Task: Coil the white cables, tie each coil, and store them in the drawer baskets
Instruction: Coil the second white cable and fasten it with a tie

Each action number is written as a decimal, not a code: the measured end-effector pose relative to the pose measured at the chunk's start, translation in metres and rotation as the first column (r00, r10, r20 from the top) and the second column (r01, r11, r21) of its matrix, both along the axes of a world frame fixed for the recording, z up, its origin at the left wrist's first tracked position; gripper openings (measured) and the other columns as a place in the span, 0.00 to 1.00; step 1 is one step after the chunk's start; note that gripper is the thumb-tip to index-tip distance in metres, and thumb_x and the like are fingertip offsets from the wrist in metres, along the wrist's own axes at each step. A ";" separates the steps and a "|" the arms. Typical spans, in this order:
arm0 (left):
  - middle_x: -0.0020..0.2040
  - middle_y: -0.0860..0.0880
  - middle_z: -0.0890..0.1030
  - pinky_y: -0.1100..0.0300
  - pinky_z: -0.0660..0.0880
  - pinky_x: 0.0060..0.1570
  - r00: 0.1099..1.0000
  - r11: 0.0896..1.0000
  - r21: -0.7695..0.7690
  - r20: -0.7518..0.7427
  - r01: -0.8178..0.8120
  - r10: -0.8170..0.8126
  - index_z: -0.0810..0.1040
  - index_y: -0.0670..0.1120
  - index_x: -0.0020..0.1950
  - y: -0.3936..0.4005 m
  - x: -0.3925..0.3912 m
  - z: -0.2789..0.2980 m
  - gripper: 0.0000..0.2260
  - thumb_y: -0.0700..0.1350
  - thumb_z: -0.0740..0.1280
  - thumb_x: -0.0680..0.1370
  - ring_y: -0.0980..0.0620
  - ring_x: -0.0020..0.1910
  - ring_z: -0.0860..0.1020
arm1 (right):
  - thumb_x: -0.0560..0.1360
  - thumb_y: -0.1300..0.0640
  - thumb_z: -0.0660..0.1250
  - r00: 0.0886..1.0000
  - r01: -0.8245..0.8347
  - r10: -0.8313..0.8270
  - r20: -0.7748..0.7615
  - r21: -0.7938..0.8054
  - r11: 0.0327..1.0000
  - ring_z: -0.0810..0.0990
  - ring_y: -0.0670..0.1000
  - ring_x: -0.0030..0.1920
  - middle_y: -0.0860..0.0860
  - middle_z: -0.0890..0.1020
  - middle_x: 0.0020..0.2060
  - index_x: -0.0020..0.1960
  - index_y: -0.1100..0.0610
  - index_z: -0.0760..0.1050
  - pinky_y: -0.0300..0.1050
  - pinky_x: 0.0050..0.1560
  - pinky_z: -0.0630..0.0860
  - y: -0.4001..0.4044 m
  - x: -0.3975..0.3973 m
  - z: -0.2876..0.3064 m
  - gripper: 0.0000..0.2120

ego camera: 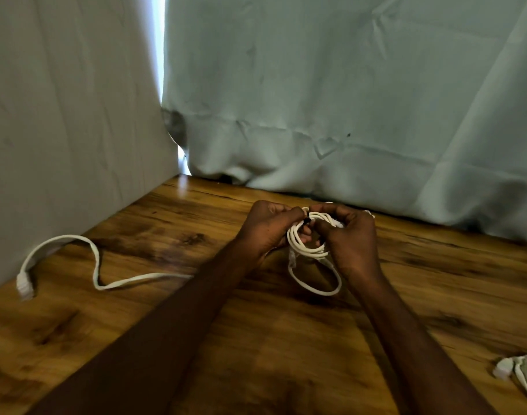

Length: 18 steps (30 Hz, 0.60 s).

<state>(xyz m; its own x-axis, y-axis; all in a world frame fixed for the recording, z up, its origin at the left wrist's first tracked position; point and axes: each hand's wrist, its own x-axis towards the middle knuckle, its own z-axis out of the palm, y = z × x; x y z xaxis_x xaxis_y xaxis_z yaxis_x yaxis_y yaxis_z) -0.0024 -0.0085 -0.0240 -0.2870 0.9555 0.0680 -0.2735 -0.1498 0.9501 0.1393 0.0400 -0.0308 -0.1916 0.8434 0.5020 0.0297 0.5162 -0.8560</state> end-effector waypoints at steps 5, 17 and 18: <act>0.42 0.31 0.81 0.56 0.84 0.38 0.999 0.999 -0.004 -0.021 0.041 -0.041 0.79 0.25 0.53 0.000 0.000 0.000 0.12 0.36 0.68 0.81 0.45 0.32 0.81 | 0.72 0.70 0.74 1.000 -0.018 0.019 -0.011 0.025 1.000 0.87 0.51 0.48 0.53 0.89 0.46 0.52 0.60 0.86 0.40 0.49 0.81 0.001 0.003 0.000 0.11; 0.44 0.37 0.84 0.51 0.83 0.50 0.982 0.986 -0.032 -0.089 0.162 -0.164 0.82 0.33 0.53 -0.001 -0.006 0.001 0.13 0.43 0.64 0.84 0.45 0.39 0.84 | 0.72 0.69 0.76 0.998 -0.013 0.015 -0.057 0.036 0.999 0.87 0.46 0.44 0.52 0.88 0.43 0.50 0.60 0.86 0.35 0.45 0.78 -0.001 0.003 0.003 0.09; 0.44 0.37 0.84 0.53 0.84 0.47 0.983 0.987 -0.035 -0.087 0.159 -0.162 0.81 0.32 0.55 -0.002 -0.005 0.002 0.14 0.42 0.64 0.84 0.46 0.39 0.84 | 0.72 0.69 0.76 0.999 0.002 0.001 -0.050 0.049 0.999 0.87 0.47 0.45 0.52 0.89 0.44 0.51 0.60 0.86 0.36 0.46 0.78 -0.001 0.002 0.003 0.10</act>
<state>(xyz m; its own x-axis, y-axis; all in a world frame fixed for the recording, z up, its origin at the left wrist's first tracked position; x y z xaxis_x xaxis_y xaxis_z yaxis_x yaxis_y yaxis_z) -0.0075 -0.0104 -0.0225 -0.1237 0.9905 0.0598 -0.2055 -0.0845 0.9750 0.1418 0.0385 -0.0277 -0.1648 0.8178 0.5515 -0.0123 0.5573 -0.8302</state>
